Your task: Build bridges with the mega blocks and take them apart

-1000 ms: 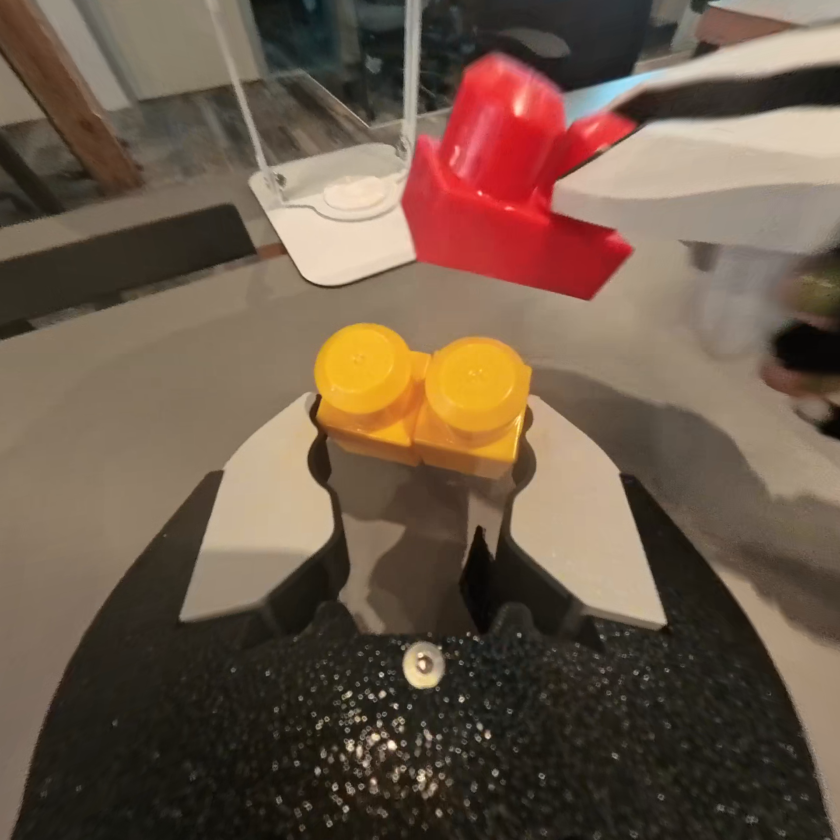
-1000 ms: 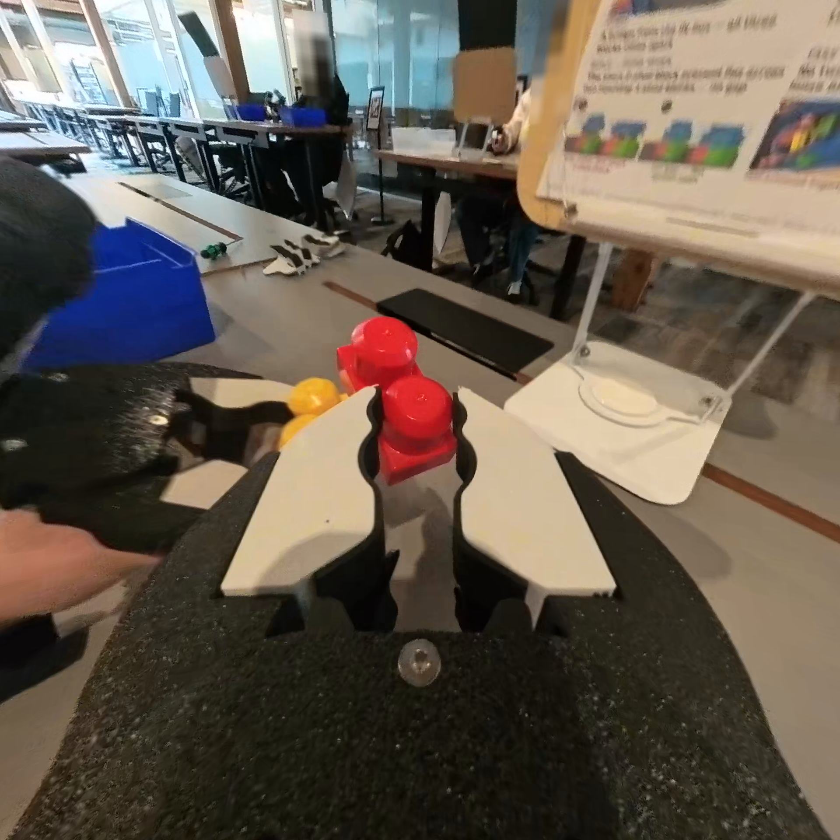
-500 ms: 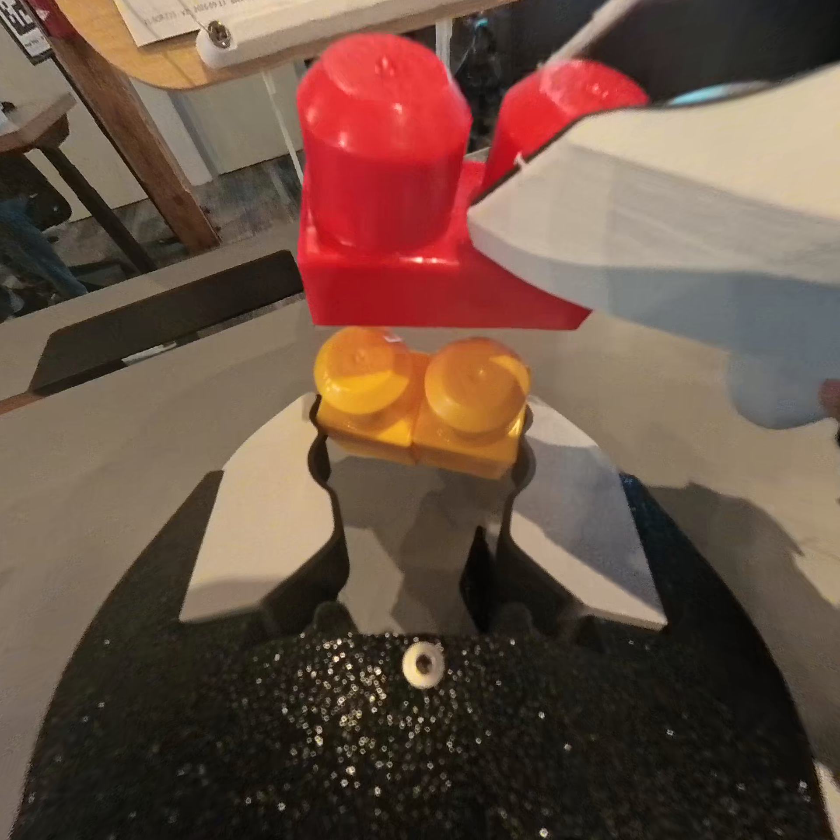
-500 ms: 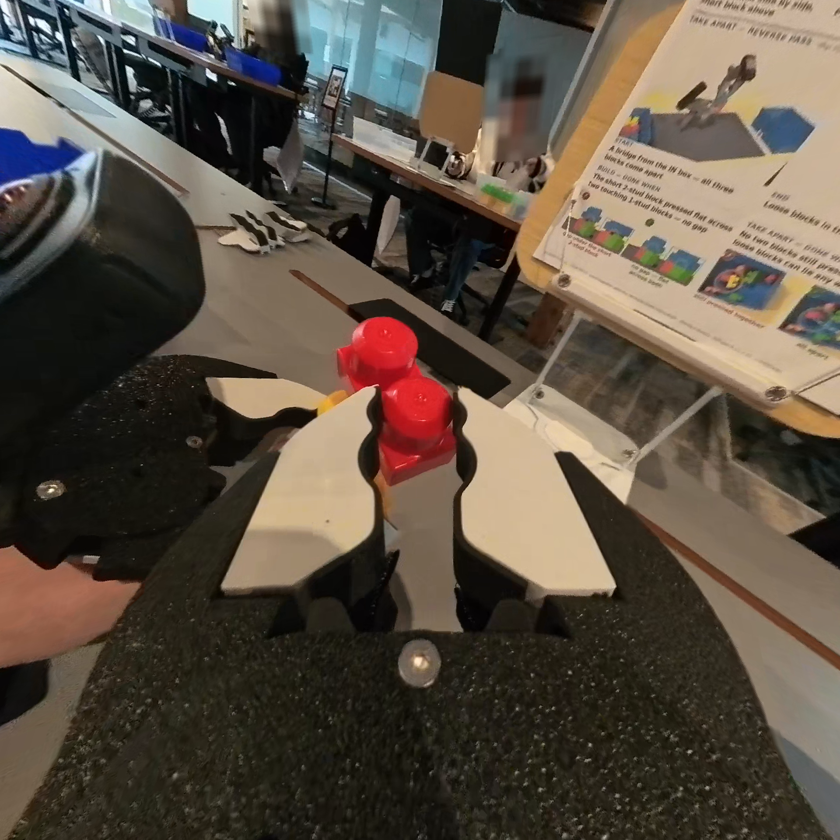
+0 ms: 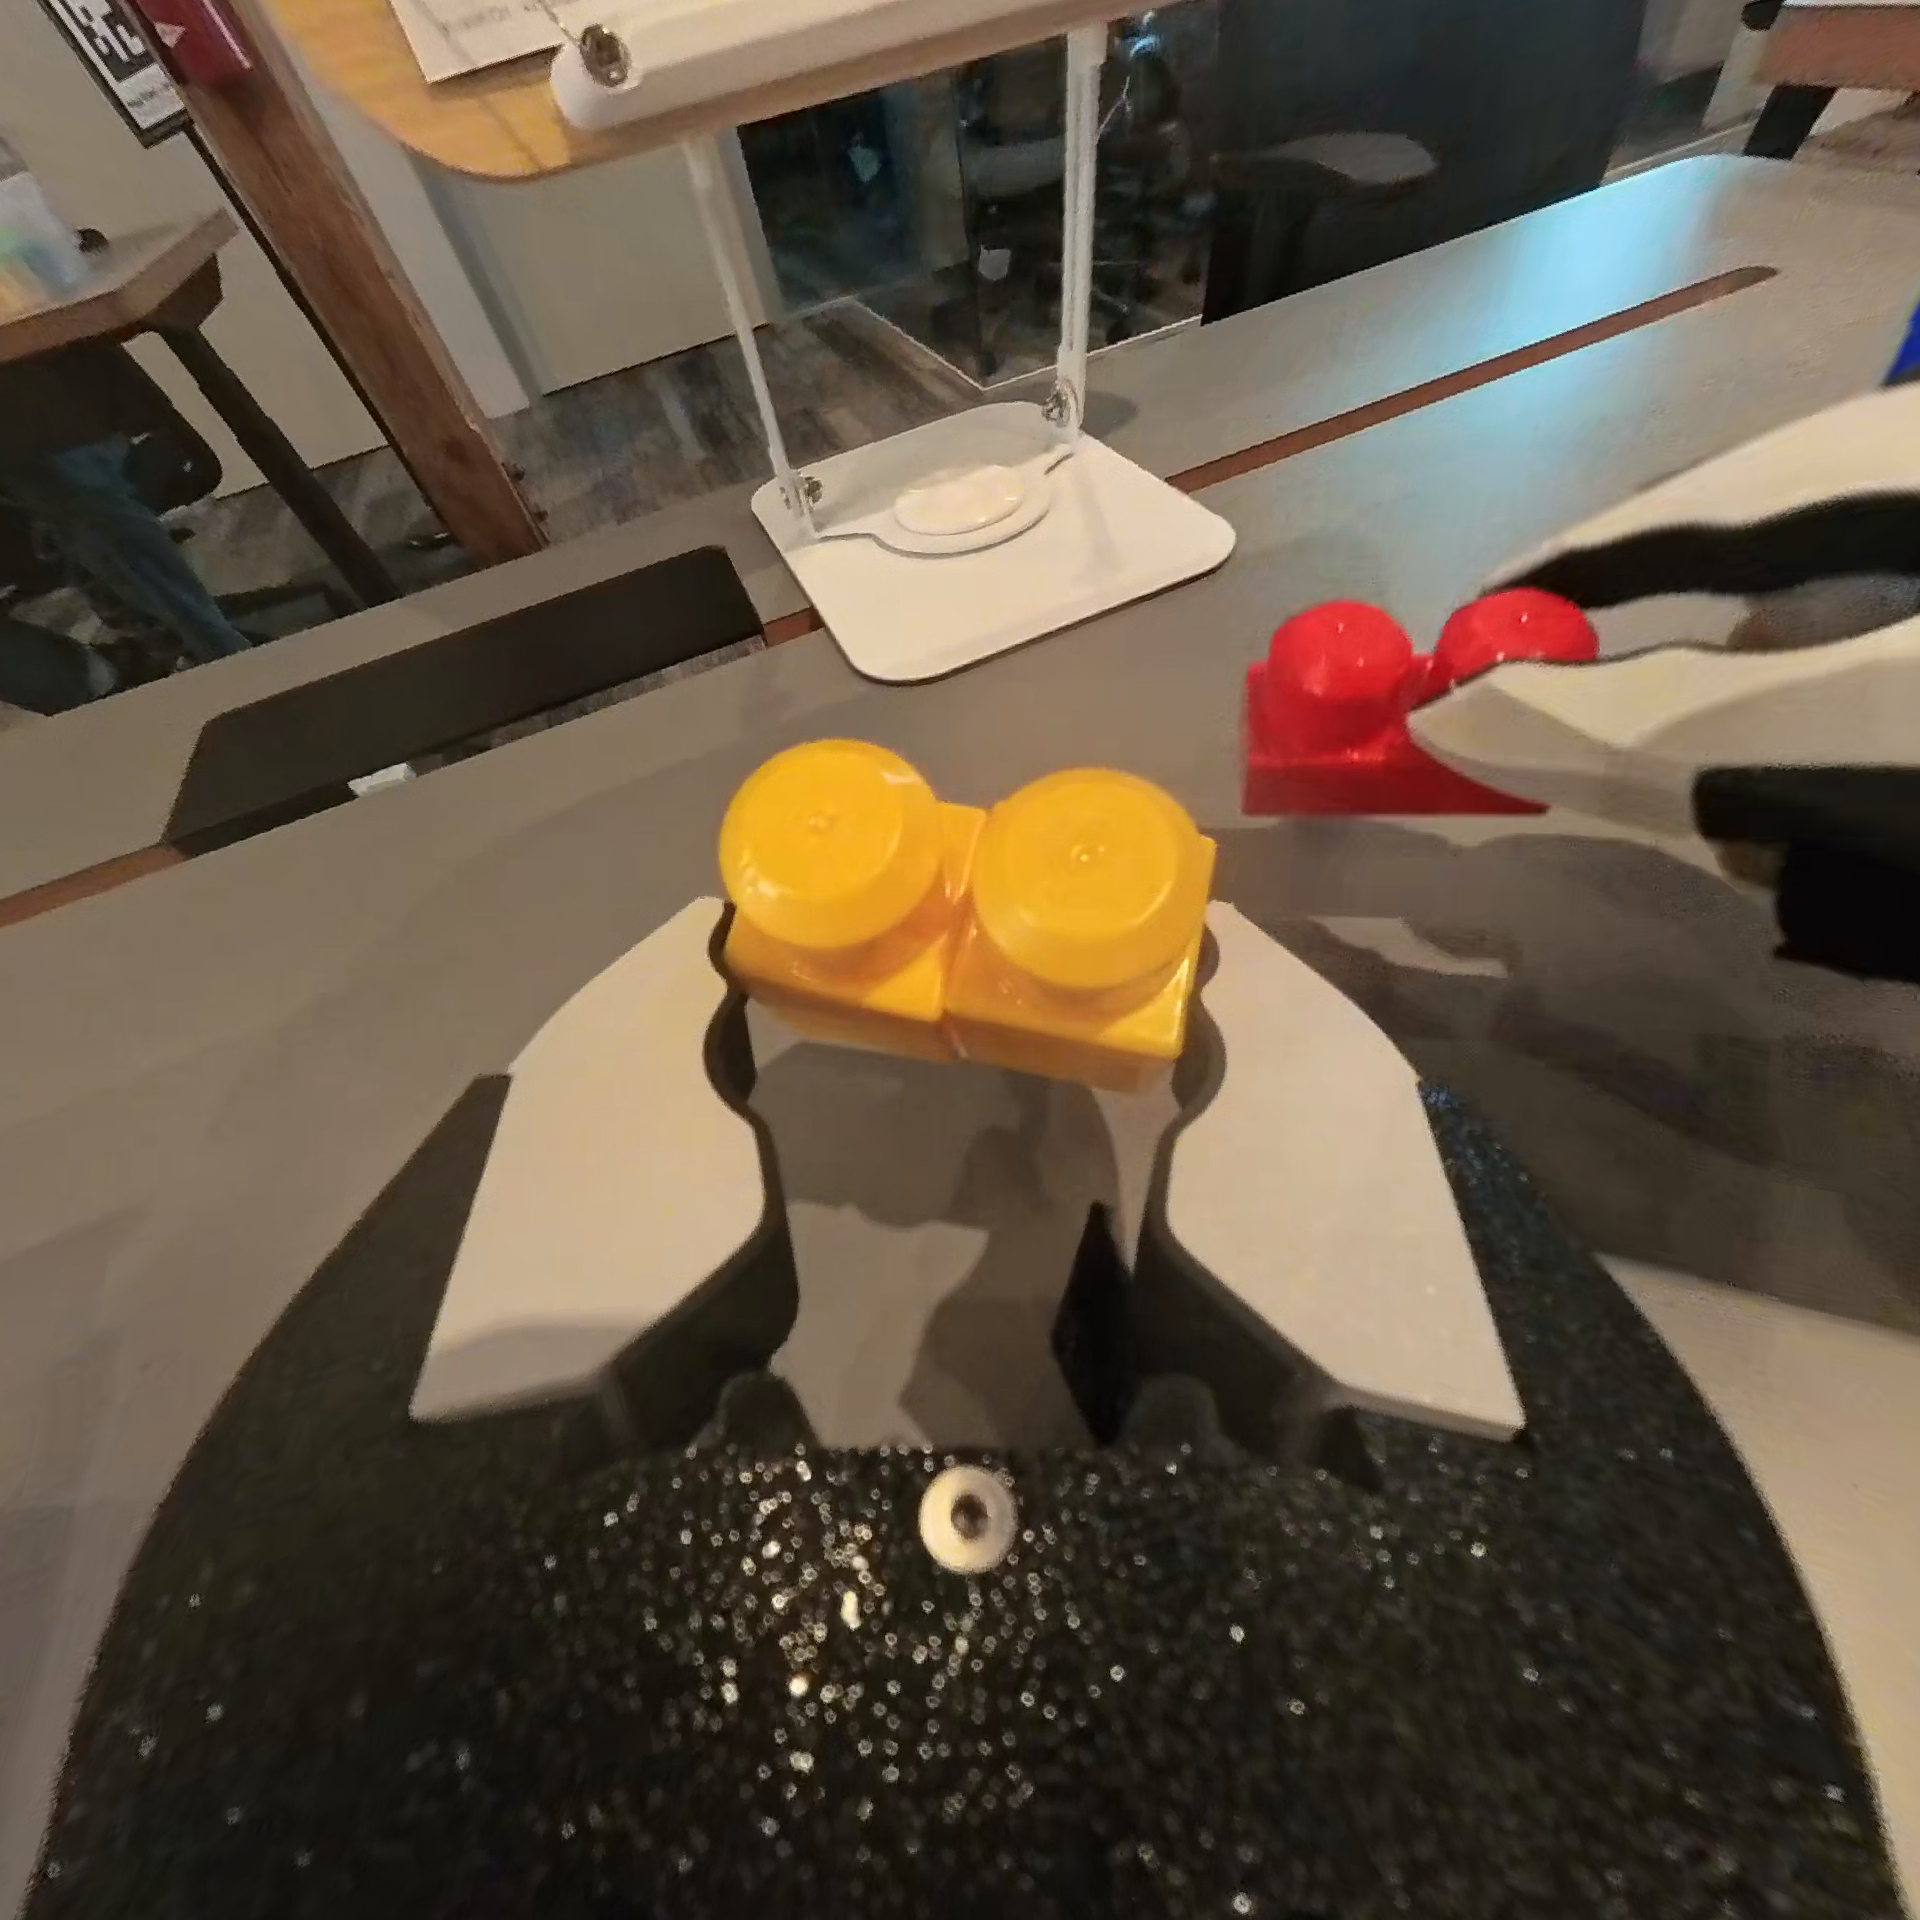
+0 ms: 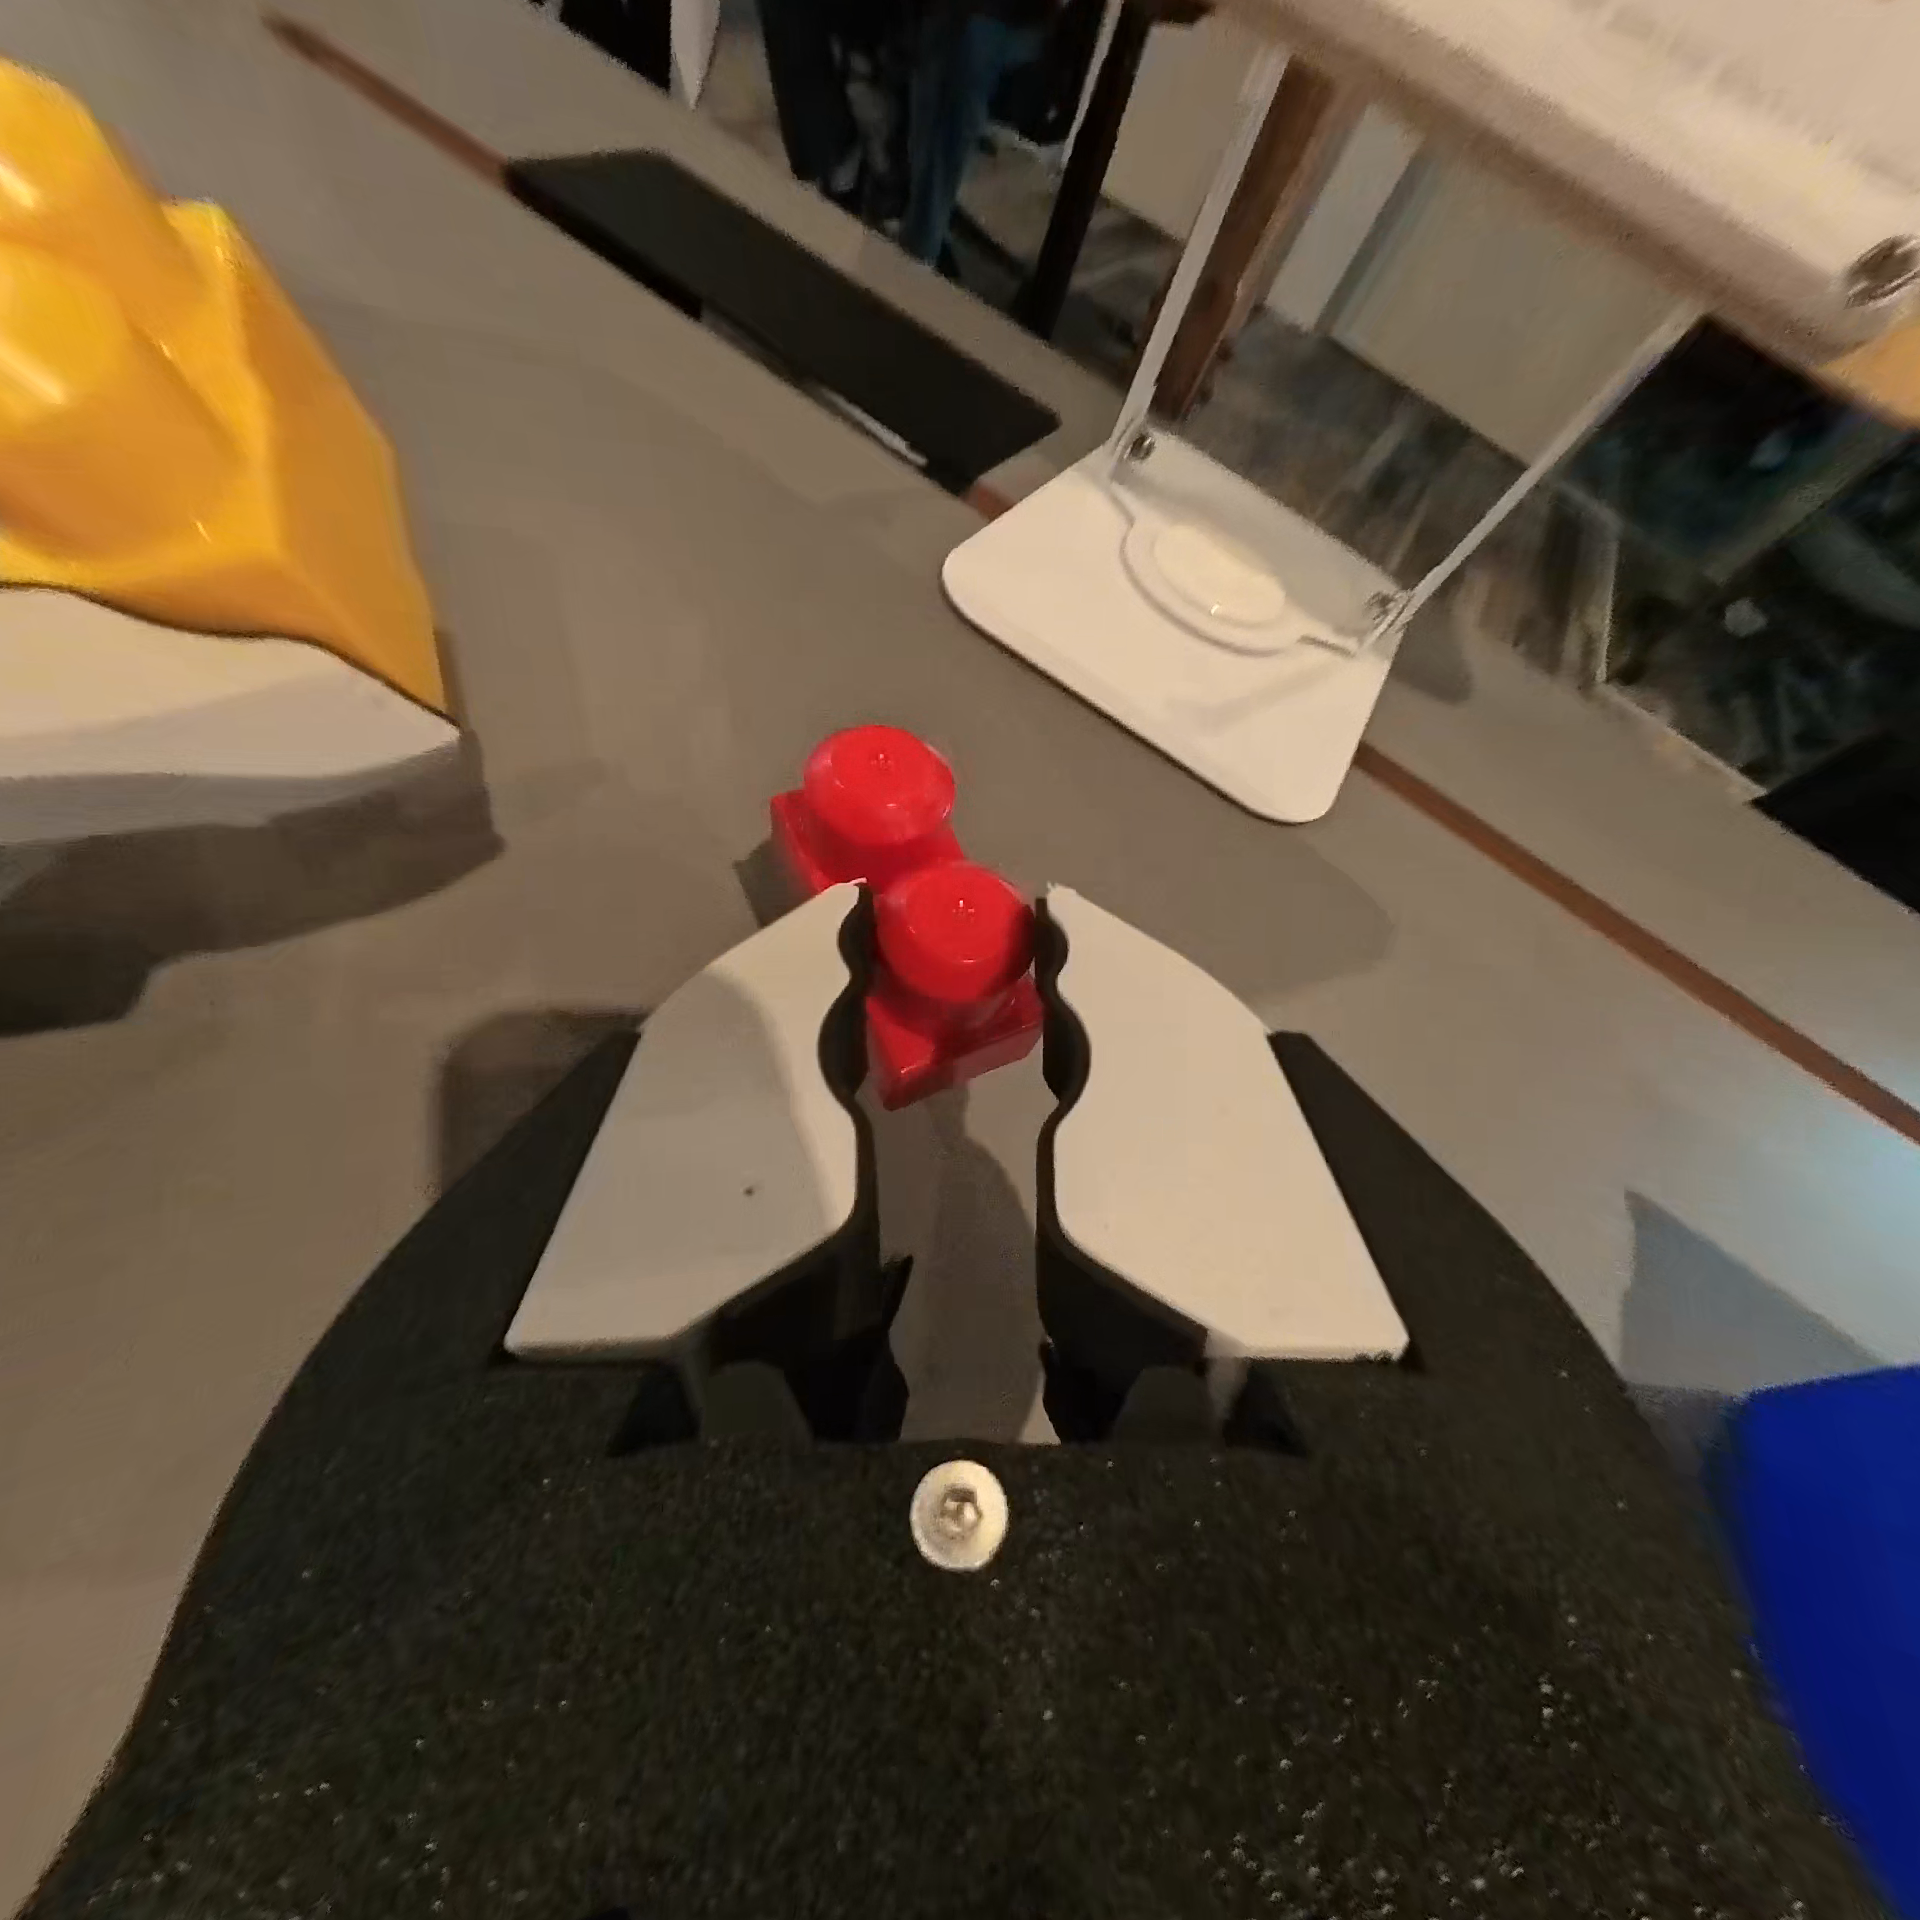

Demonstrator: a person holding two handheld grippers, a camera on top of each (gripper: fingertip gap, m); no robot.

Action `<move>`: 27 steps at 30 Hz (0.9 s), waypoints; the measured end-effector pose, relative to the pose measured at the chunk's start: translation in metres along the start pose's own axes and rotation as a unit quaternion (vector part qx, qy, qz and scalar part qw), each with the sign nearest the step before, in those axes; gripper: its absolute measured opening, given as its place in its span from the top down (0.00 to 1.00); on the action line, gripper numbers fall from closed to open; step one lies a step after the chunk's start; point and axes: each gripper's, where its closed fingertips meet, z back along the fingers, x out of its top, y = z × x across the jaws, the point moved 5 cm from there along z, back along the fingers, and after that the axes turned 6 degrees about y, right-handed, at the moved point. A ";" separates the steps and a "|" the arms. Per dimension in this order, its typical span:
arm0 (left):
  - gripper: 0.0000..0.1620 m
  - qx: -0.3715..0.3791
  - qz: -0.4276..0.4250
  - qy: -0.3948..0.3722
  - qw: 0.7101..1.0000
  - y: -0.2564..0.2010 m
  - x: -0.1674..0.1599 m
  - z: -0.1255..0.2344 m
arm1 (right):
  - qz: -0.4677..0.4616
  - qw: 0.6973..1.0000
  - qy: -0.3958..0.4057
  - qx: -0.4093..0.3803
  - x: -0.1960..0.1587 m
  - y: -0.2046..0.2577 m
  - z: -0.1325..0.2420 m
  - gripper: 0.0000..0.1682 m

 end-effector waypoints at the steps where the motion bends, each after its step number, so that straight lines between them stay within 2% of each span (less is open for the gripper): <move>1: 0.51 0.001 0.001 0.002 1.000 0.001 -0.001 -0.001 | 0.001 1.000 0.005 0.006 -0.003 0.002 -0.002 0.83; 6: 0.51 0.005 0.007 0.009 1.000 0.005 -0.005 -0.002 | 0.019 0.999 0.032 0.027 -0.014 0.007 -0.010 0.83; 21: 0.51 0.007 0.009 0.011 1.000 0.008 -0.007 -0.002 | 0.054 0.997 0.034 0.038 -0.022 0.013 -0.012 0.82; 27: 0.51 0.002 0.010 0.012 1.000 0.009 -0.008 -0.002 | 0.042 0.995 0.033 0.079 -0.025 0.008 -0.013 0.68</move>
